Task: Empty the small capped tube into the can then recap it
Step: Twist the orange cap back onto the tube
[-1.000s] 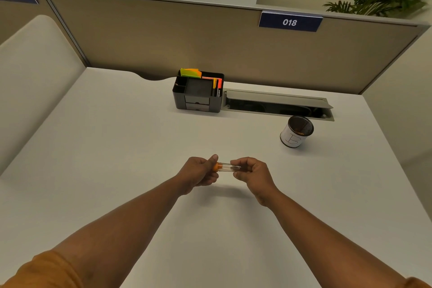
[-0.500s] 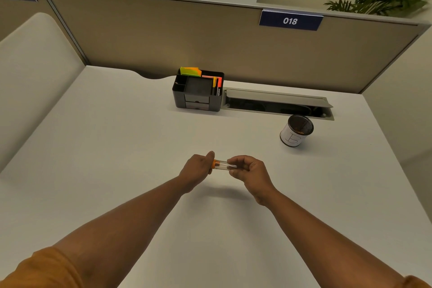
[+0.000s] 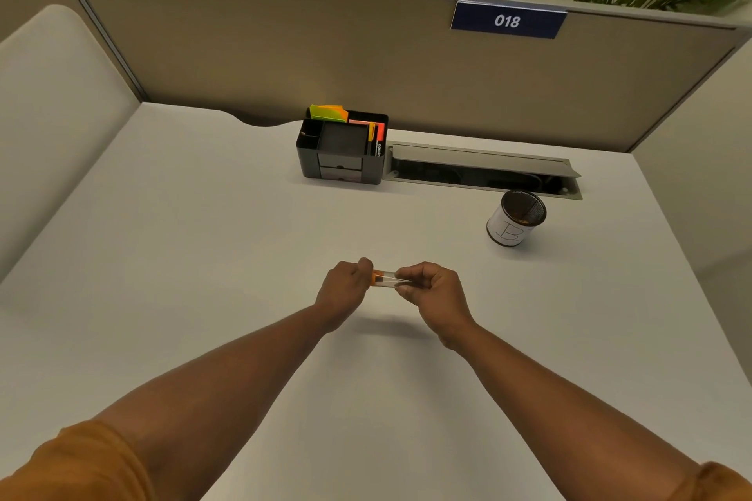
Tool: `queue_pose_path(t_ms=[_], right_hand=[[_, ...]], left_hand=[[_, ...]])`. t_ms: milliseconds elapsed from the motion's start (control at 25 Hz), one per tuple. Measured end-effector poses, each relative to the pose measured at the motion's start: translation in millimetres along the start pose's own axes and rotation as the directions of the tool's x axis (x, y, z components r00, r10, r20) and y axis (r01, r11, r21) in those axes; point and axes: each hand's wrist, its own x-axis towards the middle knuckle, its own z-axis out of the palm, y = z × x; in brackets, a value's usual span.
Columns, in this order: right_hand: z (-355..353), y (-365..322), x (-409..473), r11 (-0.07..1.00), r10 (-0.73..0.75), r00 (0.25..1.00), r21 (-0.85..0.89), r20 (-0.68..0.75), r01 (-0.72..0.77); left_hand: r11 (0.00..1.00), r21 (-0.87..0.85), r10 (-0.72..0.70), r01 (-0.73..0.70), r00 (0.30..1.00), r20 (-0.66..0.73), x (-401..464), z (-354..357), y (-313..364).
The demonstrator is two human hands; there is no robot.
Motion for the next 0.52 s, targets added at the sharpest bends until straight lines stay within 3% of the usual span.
queue_pose_path(t_ms=[240,520], right_hand=[[-9,0,5,0.995,-0.009,0.998,-0.095,0.055,0.014],[-9,4,15,0.896,-0.077,0.993,-0.432,0.089,0.108]], left_hand=[[0.996,0.08,0.025,-0.028,0.999,0.031,7,-2,-1],[0.999,-0.04,0.021,-0.018,0.996,0.085,12,-4,-3]])
